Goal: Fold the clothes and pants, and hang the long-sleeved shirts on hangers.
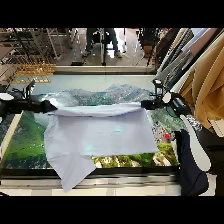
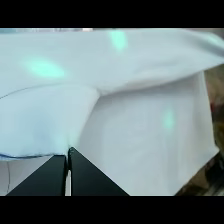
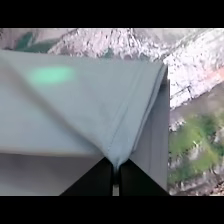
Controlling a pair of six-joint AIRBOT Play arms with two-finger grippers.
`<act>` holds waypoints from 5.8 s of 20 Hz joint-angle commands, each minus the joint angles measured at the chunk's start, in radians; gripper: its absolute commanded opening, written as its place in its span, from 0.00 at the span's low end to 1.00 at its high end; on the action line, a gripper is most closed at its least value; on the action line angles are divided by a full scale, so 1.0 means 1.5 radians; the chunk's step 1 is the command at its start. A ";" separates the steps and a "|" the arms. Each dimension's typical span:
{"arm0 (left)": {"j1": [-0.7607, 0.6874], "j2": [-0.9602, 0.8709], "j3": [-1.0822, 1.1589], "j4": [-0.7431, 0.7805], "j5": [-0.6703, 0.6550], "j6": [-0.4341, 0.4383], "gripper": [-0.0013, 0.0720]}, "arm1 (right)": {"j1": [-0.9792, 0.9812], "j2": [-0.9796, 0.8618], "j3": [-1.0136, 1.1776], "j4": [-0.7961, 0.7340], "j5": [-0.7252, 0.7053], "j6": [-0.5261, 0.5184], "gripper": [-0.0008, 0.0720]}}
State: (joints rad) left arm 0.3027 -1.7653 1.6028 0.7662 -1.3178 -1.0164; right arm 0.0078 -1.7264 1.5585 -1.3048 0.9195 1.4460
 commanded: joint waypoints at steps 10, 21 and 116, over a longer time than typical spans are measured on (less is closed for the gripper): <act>0.004 -0.023 -0.042 0.170 -0.107 -0.028 0.30 | -0.024 -0.036 0.005 -0.016 0.194 -0.047 0.21; 0.106 0.146 -0.342 0.185 -0.115 -0.129 0.50 | -0.225 0.021 -0.249 0.171 0.379 -0.182 0.64; -0.223 0.061 -0.332 -0.020 0.333 -0.017 0.02 | -0.017 0.168 0.055 0.036 0.246 0.008 0.04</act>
State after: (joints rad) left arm 0.0105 -1.6535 1.0901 0.7052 -0.9192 -0.9672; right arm -0.1055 -1.5326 1.6405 -1.3746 1.3510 1.4021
